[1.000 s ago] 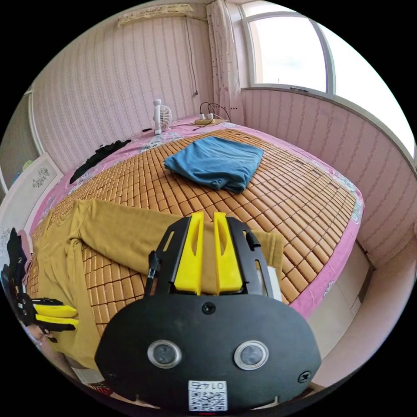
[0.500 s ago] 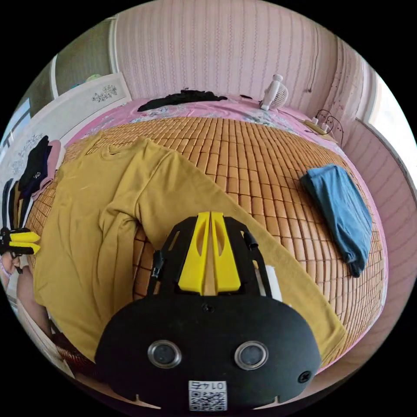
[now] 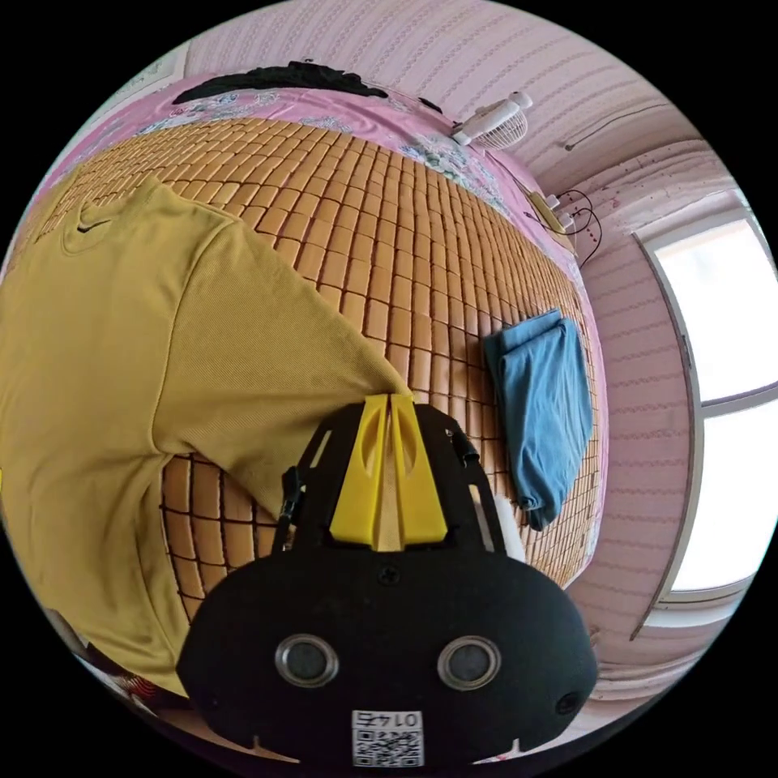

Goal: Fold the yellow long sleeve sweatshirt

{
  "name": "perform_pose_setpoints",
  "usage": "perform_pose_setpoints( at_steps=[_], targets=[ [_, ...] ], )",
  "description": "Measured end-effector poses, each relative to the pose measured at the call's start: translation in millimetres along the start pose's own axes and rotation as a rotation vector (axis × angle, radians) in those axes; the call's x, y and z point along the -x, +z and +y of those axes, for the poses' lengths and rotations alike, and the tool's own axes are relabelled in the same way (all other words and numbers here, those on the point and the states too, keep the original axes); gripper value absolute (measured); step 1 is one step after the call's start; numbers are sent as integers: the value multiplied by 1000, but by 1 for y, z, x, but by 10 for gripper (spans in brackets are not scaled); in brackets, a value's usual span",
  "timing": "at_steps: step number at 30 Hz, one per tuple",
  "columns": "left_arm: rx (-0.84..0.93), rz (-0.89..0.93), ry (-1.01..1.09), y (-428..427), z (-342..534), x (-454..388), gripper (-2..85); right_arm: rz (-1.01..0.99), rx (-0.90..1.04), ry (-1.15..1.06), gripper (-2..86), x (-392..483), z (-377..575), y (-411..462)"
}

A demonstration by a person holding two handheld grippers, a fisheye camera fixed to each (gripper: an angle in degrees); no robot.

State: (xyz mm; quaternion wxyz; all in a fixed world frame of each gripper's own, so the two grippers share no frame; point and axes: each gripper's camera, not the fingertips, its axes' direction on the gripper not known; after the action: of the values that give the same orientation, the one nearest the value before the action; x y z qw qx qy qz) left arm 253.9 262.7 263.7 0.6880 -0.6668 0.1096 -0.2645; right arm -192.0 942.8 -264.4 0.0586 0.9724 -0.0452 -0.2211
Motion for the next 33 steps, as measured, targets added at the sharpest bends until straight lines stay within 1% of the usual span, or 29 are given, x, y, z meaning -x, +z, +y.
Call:
perform_pose_setpoints(
  at_steps=[1, 3, 5, 7, 9, 10, 12, 13, 15, 16, 17, 18, 19, 20, 21, 23, 25, 27, 29, 31, 33],
  targets=[
    [-21, 28, -4, -9, 10, 5, 79, 26, -5, -11, -6, 6, -4, -4],
    [-63, 50, 5, -24, 30, 12, 79, 187, -90, -43, -6, 34, -24, -30],
    [-77, 42, 26, -36, 53, 17, 79, 261, -144, -111, -6, 65, -48, -54],
    [-54, 66, 29, -36, 83, 27, 82, 229, -212, -183, -4, 106, -77, -83],
    [-39, 82, 30, -33, 100, 32, 82, 79, -304, -298, 2, 184, -120, -128],
    [-68, 82, 35, -35, 109, 35, 81, 35, -322, -321, 4, 206, -130, -139],
    [-82, 64, 53, -38, 116, 36, 74, -193, -379, -398, 23, 304, -168, -179],
    [-76, 36, 74, -39, 119, 35, 70, -256, -386, -433, 33, 330, -175, -187],
    [-64, -4, 111, -42, 123, 34, 68, -471, -387, -563, 71, 435, -197, -213],
    [-53, -12, 129, -44, 124, 34, 68, -503, -386, -613, 80, 461, -200, -217],
    [-49, -12, 135, -45, 125, 35, 68, -508, -383, -700, 98, 512, -203, -223],
    [-47, -8, 139, -48, 129, 38, 69, -407, -371, -722, 111, 556, -207, -223],
    [-53, 9, 138, -51, 133, 42, 72, -333, -364, -720, 115, 576, -209, -220],
    [-59, 20, 132, -52, 136, 45, 73, -202, -346, -714, 121, 609, -212, -211],
    [-64, 49, 121, -56, 141, 52, 76, -112, -310, -731, 124, 633, -214, -200],
    [-81, 86, 127, -66, 145, 59, 78, -77, -265, -717, 107, 649, -219, -189],
    [-164, 117, 104, -86, 154, 74, 77, -68, -229, -689, 92, 652, -225, -181],
    [-219, 140, 79, -98, 164, 88, 77, -105, -177, -700, 24, 652, -233, -171],
    [-245, 146, 51, -107, 173, 103, 77, -115, -120, -697, 7, 648, -239, -166],
    [-275, 143, 11, -120, 187, 124, 78, -214, -132, -743, 0, 637, -238, -176],
    [-316, 135, -36, -134, 201, 144, 79, -343, -273, -866, -2, 608, -222, -211]
  ],
)
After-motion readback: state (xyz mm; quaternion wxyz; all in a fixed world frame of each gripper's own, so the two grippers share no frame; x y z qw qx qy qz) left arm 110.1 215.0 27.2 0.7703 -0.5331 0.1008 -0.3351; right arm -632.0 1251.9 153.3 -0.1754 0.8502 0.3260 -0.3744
